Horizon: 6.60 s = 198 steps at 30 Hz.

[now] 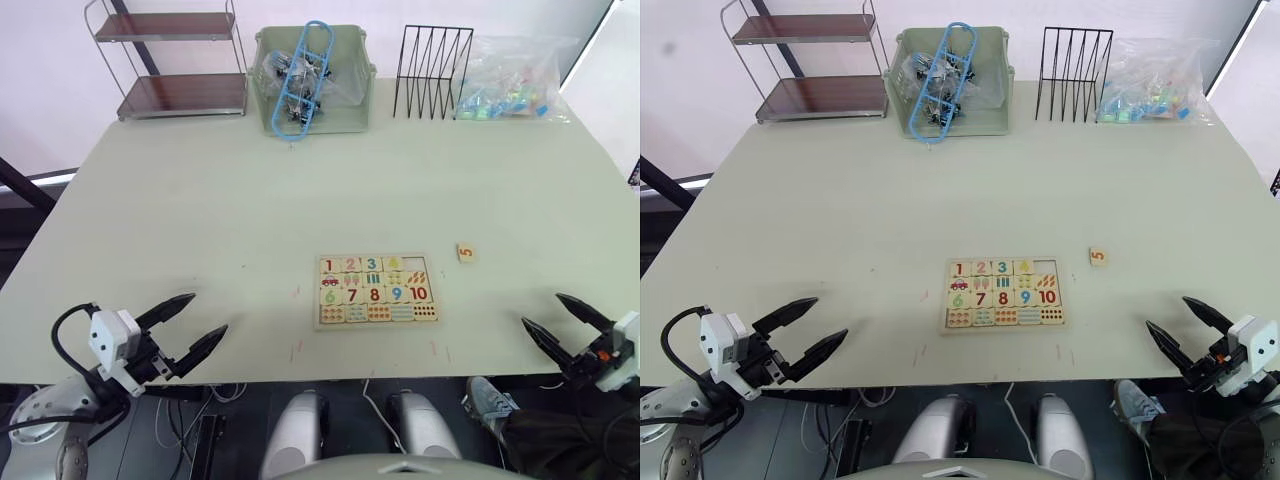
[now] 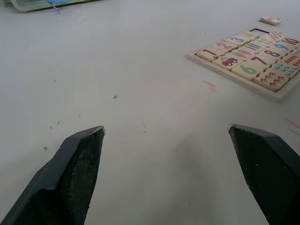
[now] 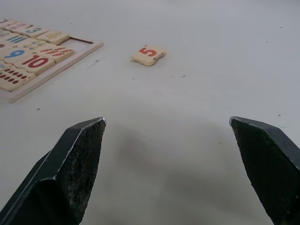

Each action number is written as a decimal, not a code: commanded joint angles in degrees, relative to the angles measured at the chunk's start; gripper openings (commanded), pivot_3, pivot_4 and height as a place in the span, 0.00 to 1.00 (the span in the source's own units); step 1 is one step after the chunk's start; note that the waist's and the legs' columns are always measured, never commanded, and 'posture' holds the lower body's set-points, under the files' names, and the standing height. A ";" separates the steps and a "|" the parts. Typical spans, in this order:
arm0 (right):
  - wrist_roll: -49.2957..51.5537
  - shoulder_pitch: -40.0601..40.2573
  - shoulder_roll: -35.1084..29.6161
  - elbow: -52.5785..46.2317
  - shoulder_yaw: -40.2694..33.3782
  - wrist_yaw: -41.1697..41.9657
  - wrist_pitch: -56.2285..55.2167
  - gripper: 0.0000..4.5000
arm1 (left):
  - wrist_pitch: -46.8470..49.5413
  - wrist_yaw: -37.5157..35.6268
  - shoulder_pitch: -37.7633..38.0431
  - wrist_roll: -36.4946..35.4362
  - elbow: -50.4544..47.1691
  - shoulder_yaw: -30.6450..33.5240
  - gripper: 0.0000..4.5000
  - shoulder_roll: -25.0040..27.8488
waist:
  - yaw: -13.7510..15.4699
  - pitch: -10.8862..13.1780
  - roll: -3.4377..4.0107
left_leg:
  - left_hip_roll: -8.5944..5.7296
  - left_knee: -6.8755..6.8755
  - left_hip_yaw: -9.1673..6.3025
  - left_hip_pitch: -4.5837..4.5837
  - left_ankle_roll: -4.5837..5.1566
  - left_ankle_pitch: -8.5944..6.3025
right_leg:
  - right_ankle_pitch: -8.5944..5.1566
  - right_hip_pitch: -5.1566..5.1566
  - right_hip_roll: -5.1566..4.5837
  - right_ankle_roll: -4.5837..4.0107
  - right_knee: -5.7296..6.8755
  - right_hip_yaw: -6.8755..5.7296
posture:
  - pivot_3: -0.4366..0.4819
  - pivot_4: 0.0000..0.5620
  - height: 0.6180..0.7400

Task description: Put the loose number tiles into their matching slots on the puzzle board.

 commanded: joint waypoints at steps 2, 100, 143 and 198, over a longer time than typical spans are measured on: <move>0.11 -1.04 -1.29 -0.09 -0.76 0.31 -1.04 0.99 | -1.17 0.03 0.27 0.07 -0.36 0.62 1.00 -0.43 | 0.00 0.00 0.00 | 0.00 0.00 0.00 0.00 0.00 0.00 | 0.00 0.00 0.00 0.00 0.00 0.00 | 0.48 0.27 1.00; -14.81 -31.15 -14.34 -24.12 14.43 -1.35 65.56 0.32 | 0.07 -31.43 -21.66 -5.55 7.02 -9.27 1.00 13.01 | -0.81 0.08 0.13 | -0.04 0.02 -0.19 -0.11 -0.02 0.02 | 0.14 -0.14 -0.06 0.16 0.30 -0.13 | 0.48 0.27 1.00; -14.00 -20.91 13.89 -60.99 6.02 -36.31 97.43 0.99 | 3.21 -29.71 -24.20 -6.11 4.42 -11.91 1.00 11.74 | -0.35 0.01 0.01 | -0.03 0.00 -0.22 -0.14 -0.02 0.02 | 0.09 -0.16 0.05 0.17 0.20 -0.18 | 0.48 0.27 1.00; -17.56 -39.44 -19.12 22.56 29.20 29.96 -6.81 0.99 | 1.55 -31.39 -24.40 -6.25 7.28 -9.93 1.00 12.19 | -0.08 0.14 -0.11 | 0.00 0.03 -0.08 -0.01 -0.02 0.02 | 0.12 -0.04 0.07 0.17 0.14 -0.10 | 0.48 0.27 1.00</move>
